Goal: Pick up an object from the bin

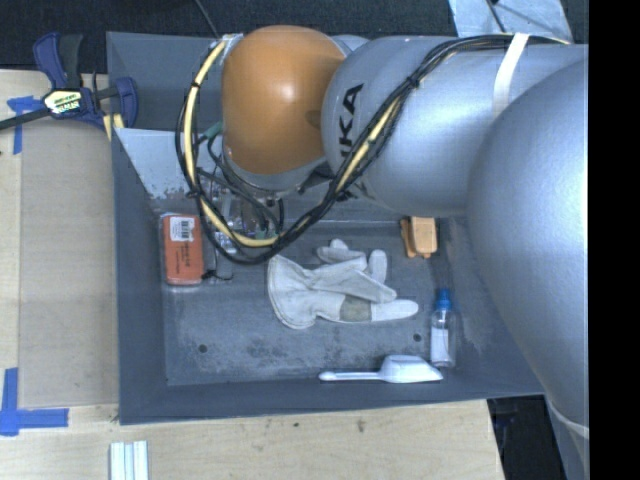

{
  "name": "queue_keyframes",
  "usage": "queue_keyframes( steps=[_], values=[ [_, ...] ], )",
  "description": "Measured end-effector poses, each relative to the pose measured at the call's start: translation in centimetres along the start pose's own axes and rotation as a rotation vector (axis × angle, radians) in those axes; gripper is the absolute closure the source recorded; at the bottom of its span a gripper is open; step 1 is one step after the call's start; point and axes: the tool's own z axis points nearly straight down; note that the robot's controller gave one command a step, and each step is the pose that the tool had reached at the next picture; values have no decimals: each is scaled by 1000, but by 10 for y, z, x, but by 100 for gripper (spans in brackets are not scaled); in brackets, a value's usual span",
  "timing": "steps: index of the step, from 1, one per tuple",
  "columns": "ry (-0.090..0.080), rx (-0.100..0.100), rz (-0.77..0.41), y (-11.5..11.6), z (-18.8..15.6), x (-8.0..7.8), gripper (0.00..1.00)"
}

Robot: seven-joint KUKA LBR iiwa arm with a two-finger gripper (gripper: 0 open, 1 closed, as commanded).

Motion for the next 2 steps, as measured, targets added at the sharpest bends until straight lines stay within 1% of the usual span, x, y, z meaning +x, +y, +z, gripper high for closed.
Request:
queue_keyframes(
  steps=[1,2],
  values=[
    [-8,-2,3,-1,-5,-2,0],
    [-16,-4,9,-8,41,-11,0]
  ],
)
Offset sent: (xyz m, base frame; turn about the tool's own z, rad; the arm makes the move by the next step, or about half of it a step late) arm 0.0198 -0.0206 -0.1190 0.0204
